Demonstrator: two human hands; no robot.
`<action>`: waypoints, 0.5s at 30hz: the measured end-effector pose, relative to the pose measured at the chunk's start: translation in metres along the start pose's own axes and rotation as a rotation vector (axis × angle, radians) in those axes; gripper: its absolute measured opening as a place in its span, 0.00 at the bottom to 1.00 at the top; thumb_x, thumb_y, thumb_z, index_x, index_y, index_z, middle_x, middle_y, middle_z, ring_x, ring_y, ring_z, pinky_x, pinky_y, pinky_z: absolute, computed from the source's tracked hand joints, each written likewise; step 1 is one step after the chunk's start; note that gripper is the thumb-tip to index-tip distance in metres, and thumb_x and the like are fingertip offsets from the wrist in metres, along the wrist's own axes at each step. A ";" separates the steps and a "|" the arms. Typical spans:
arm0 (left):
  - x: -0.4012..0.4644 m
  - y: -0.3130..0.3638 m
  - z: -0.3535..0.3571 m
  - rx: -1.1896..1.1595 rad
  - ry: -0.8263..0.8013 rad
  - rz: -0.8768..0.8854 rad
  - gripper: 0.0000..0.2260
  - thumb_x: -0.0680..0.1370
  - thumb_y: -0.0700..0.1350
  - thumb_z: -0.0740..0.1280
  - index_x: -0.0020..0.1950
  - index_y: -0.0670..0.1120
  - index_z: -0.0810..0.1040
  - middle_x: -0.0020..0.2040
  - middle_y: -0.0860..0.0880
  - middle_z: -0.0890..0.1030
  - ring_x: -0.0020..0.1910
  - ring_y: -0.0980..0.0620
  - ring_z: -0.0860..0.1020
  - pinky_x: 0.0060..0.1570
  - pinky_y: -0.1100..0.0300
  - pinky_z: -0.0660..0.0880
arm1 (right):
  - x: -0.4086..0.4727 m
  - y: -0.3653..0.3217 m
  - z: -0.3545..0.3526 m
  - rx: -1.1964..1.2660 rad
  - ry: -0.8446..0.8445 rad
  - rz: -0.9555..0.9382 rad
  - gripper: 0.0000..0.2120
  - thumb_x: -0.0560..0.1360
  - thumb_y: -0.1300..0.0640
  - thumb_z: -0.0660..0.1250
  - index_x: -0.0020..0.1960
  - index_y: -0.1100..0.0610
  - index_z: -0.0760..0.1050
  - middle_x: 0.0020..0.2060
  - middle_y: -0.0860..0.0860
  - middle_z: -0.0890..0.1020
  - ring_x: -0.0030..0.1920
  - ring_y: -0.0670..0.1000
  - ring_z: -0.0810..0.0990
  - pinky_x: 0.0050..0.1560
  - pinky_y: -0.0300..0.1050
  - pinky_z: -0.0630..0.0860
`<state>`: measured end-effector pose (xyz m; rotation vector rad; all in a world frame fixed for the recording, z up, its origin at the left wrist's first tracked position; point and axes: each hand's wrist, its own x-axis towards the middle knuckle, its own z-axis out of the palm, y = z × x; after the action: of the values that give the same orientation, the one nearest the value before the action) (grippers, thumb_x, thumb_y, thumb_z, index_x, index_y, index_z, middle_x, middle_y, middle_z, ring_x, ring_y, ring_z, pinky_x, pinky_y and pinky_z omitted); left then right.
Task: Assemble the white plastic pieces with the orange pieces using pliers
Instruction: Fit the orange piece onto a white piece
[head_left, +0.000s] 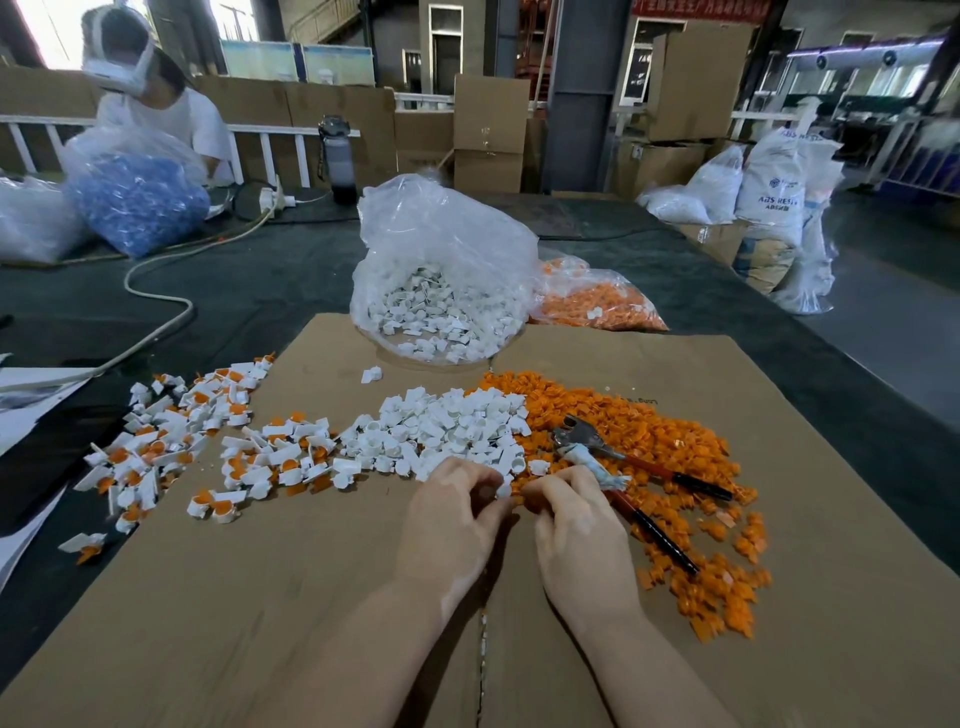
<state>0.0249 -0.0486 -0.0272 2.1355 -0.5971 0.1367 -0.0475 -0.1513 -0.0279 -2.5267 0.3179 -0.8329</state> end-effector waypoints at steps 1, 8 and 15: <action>0.000 0.001 0.001 -0.012 0.017 0.009 0.05 0.73 0.44 0.71 0.48 0.47 0.81 0.42 0.58 0.74 0.41 0.62 0.73 0.41 0.81 0.65 | 0.000 0.000 0.000 0.009 0.001 0.009 0.09 0.68 0.73 0.68 0.44 0.62 0.80 0.42 0.55 0.78 0.43 0.53 0.79 0.40 0.47 0.79; -0.002 0.001 0.000 -0.098 0.054 0.005 0.05 0.73 0.39 0.71 0.47 0.46 0.83 0.40 0.57 0.75 0.40 0.61 0.74 0.41 0.79 0.66 | -0.001 0.001 0.000 0.062 0.036 0.014 0.08 0.68 0.71 0.69 0.44 0.61 0.80 0.42 0.52 0.79 0.41 0.51 0.79 0.40 0.44 0.79; -0.005 0.003 -0.002 0.007 -0.019 0.120 0.04 0.75 0.42 0.69 0.47 0.47 0.82 0.39 0.59 0.73 0.39 0.64 0.71 0.41 0.78 0.64 | 0.000 0.003 0.001 -0.012 0.065 0.023 0.10 0.64 0.72 0.73 0.41 0.61 0.82 0.37 0.52 0.80 0.41 0.54 0.80 0.43 0.44 0.76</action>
<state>0.0191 -0.0466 -0.0252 2.1105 -0.7371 0.1846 -0.0474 -0.1532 -0.0299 -2.5057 0.3732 -0.9081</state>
